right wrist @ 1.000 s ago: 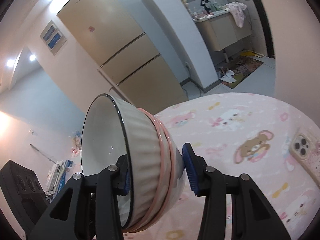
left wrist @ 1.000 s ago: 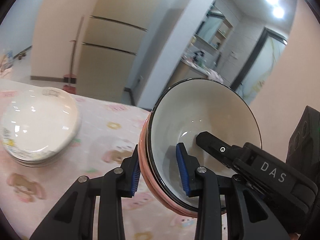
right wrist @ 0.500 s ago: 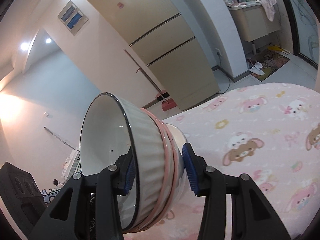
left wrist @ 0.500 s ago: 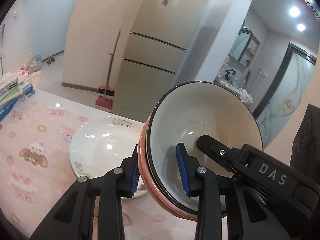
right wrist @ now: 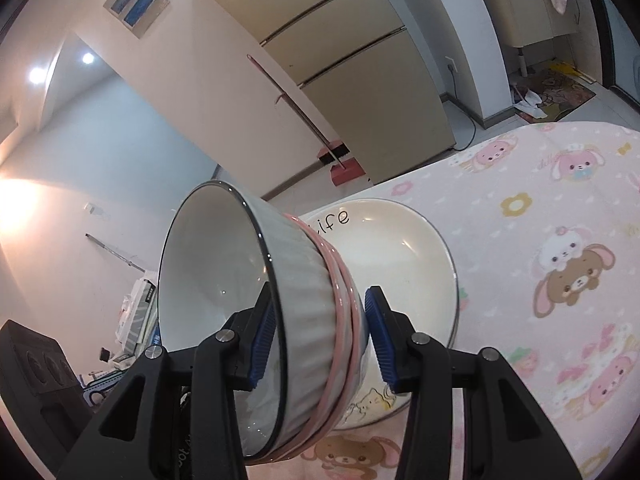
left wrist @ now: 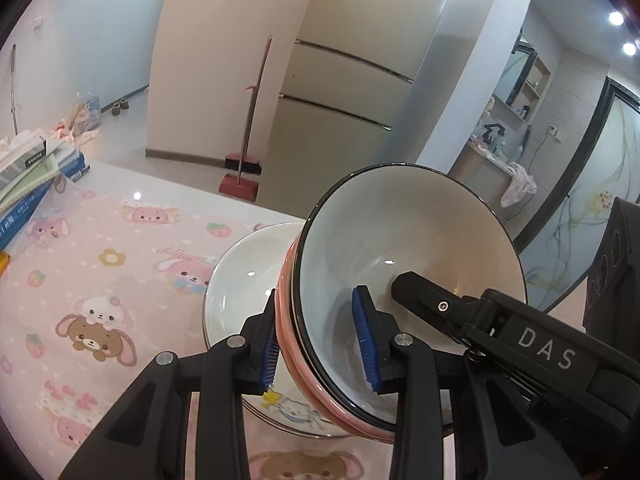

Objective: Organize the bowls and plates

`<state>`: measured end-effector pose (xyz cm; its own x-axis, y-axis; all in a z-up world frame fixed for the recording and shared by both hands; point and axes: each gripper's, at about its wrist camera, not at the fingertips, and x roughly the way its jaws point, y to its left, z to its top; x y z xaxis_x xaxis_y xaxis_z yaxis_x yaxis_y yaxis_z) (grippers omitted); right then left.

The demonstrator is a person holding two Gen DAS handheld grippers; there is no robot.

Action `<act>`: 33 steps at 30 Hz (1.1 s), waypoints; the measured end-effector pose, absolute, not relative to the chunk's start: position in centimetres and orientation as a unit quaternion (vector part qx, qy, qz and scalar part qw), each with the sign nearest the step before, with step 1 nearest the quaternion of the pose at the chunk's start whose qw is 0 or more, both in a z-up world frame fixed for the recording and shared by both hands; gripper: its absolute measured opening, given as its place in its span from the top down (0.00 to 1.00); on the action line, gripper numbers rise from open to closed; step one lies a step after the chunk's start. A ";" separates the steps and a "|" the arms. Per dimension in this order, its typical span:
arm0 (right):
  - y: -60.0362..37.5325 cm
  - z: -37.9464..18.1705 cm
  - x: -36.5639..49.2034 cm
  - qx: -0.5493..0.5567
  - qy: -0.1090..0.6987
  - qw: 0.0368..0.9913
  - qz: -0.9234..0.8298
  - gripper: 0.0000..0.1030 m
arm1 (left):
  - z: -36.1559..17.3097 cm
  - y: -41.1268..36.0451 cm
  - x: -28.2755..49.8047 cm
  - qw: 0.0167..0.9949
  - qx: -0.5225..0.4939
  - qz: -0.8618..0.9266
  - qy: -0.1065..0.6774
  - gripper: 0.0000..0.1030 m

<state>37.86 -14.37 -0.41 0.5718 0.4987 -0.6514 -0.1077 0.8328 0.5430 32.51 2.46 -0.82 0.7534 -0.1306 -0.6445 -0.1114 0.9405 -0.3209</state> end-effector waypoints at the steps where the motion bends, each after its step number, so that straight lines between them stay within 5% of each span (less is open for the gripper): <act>1: -14.2 -0.7 38.1 0.229 0.429 0.856 0.177 0.58 | -1.2 2.7 32.7 0.920 -0.173 -0.005 0.352 0.65; 18: -13.9 -3.7 38.7 0.227 0.452 0.846 0.167 0.57 | -4.7 2.9 34.5 0.913 -0.165 -0.022 0.373 0.65; 24: -13.3 -3.5 38.9 0.204 0.438 0.860 0.162 0.50 | -4.7 2.6 34.5 0.919 -0.151 -0.033 0.363 0.65; 25: -13.4 -3.6 39.0 0.202 0.433 0.862 0.167 0.46 | -4.5 2.6 34.3 0.923 -0.145 -0.026 0.356 0.63; 27: -13.9 -3.6 38.9 0.205 0.425 0.866 0.166 0.31 | -4.2 3.0 33.8 0.930 -0.133 -0.004 0.343 0.40; 28: -14.2 -3.6 38.7 0.209 0.419 0.868 0.165 0.25 | -3.9 3.2 33.4 0.935 -0.125 0.001 0.332 0.36; 33: -15.6 -2.7 38.7 0.215 0.397 0.878 0.158 0.23 | -2.3 3.7 31.9 0.946 -0.106 0.013 0.307 0.34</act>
